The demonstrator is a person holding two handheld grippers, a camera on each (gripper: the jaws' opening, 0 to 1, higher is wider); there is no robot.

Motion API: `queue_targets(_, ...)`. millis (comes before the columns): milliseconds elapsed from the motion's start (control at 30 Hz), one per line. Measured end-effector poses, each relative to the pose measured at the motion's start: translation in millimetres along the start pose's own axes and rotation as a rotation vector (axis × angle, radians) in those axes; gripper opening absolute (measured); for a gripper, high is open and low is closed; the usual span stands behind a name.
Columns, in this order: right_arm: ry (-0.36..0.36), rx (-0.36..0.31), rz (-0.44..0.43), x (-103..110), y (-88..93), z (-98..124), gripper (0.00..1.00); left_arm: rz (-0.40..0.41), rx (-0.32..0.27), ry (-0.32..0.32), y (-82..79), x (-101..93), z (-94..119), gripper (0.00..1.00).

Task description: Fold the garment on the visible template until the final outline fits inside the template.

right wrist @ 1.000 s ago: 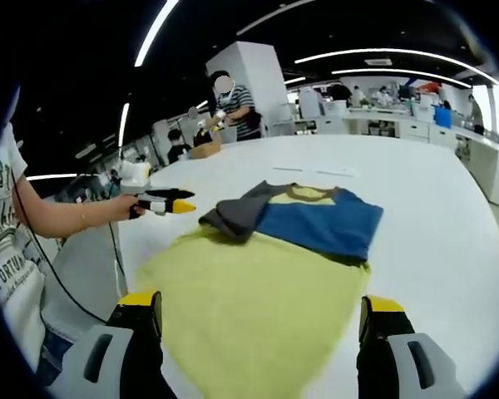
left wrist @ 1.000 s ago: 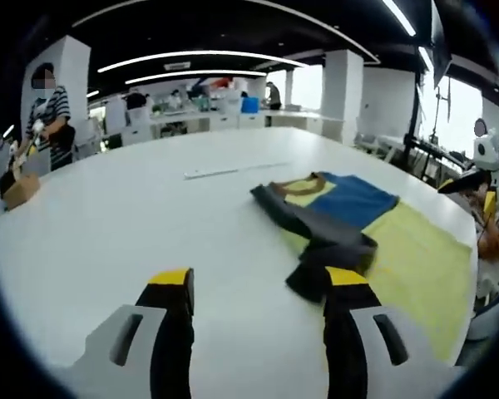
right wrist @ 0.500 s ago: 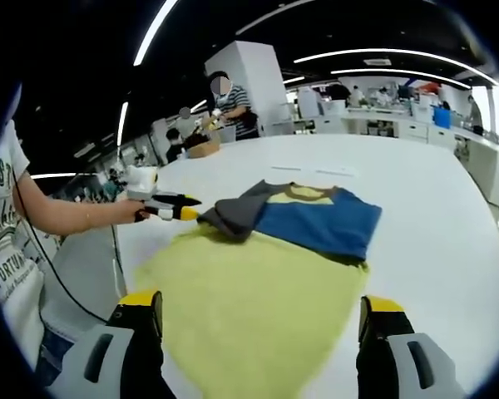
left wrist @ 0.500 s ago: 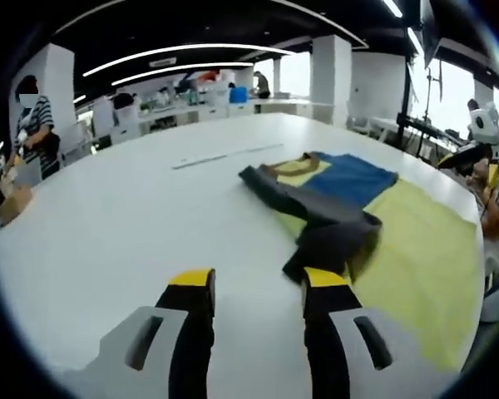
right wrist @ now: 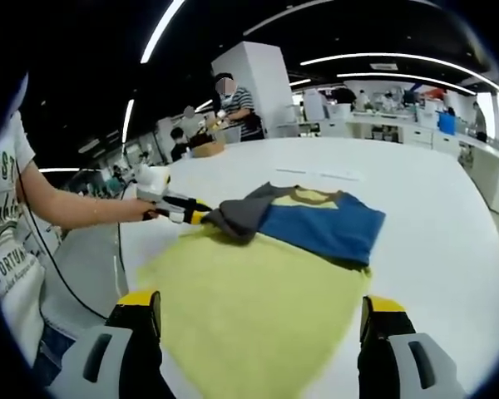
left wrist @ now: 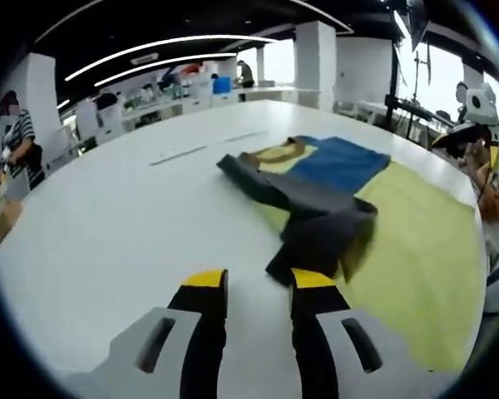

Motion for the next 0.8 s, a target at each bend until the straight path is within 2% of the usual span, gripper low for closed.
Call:
queue_targets(167,-0.006,-0.015,0.007,1,-2.0,1,0.99,0.001,0.011,0.021,0.3,-2.2,-3,0.19)
queue_targets(267,-0.007,-0.024,0.012,1,-3.2,1,0.99,0.034,0.009,0.035,2.3,-2.3,-6,0.16)
queue_targets(800,-0.025,-0.074,0.052,4,-9.6,1,0.99,0.068,0.000,0.079,0.0,-5.0,-15,0.08)
Point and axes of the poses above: the point that each gripper's makers call its tool centre point, and the gripper's own axes: z roughly backward along the fingers, x roughly to its left, y roughly out of its underside, the point moved 4 cm from there along z, roughly backward along the fingers, and after that the axes turned 10 degrees about y, right-handed, at the moved point
